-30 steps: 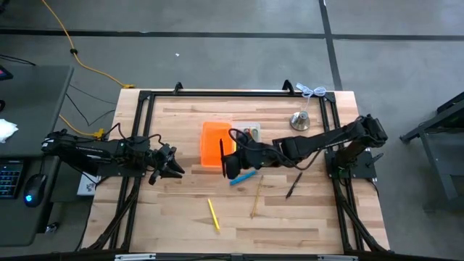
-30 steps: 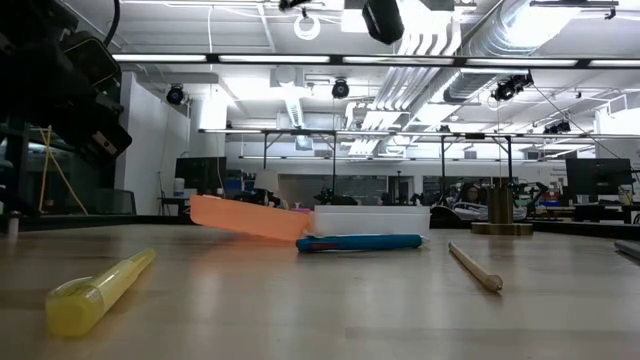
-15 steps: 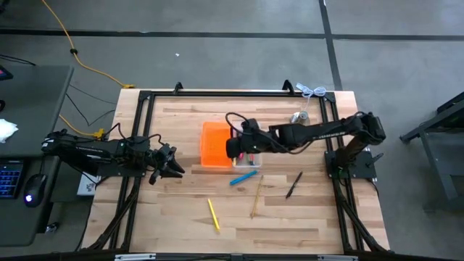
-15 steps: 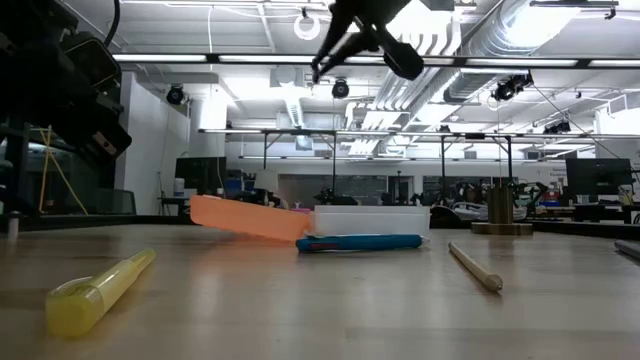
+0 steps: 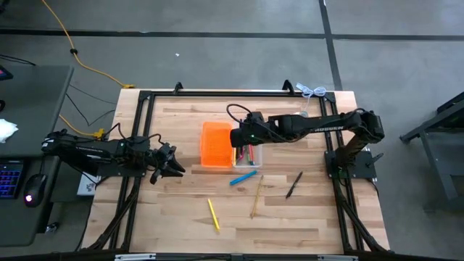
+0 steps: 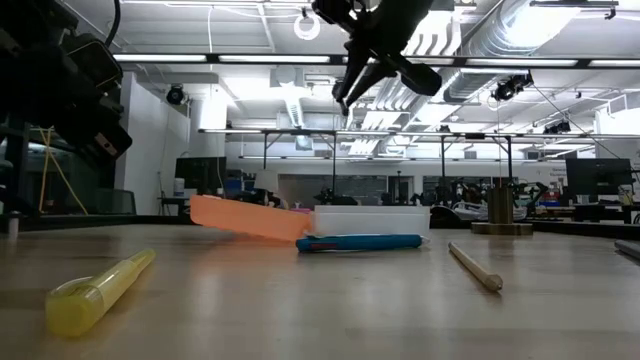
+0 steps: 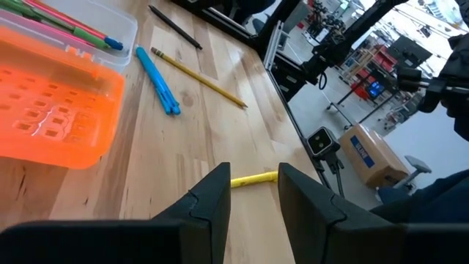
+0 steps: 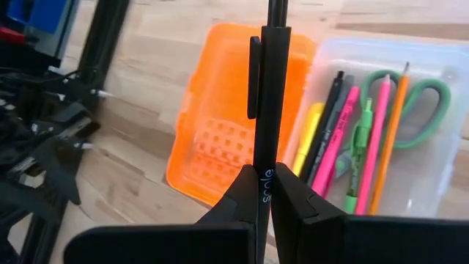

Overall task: Pick & place school supplies into a supply box
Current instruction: Put the right black pen into the supply box

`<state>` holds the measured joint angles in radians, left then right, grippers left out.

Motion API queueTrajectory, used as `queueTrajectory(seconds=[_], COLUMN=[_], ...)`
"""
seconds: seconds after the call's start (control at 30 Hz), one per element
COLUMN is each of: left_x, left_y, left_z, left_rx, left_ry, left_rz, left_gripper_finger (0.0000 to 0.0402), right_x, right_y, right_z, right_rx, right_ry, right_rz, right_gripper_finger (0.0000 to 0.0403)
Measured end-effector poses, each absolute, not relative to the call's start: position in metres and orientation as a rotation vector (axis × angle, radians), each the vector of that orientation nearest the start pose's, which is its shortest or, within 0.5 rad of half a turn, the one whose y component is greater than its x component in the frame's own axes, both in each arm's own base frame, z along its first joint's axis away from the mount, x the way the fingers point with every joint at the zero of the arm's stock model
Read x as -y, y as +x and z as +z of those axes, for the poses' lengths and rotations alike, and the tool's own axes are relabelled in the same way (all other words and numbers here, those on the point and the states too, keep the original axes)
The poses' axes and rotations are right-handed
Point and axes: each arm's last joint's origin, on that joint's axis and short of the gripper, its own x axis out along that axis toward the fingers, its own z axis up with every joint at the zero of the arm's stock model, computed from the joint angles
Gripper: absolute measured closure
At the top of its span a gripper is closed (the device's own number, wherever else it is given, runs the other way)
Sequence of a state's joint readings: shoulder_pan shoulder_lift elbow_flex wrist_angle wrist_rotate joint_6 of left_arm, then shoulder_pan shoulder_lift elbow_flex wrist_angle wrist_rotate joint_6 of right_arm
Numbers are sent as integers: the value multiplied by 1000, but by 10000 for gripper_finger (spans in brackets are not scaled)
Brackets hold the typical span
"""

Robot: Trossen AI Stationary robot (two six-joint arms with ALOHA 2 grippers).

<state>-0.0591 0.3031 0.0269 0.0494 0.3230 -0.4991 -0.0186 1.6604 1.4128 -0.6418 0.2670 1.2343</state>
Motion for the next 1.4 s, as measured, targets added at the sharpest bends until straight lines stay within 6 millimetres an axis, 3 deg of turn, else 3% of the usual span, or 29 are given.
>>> queueTrajectory(seconds=[0.2,0.63,1.4], left_x=[16,16,15], left_y=[112,112,112], left_z=[152,152,152], left_rx=[-317,-316,-314], left_ry=[-522,-523,-528], left_rz=[-314,-312,-289], left_gripper_finger=[257,257,257], right_x=[19,26,41], right_y=[353,345,324], right_z=[283,236,178], right_rx=[-627,-631,-629], right_ry=[1034,1091,1162], right_rz=[-788,-824,-832], right_gripper_finger=[403,403,403])
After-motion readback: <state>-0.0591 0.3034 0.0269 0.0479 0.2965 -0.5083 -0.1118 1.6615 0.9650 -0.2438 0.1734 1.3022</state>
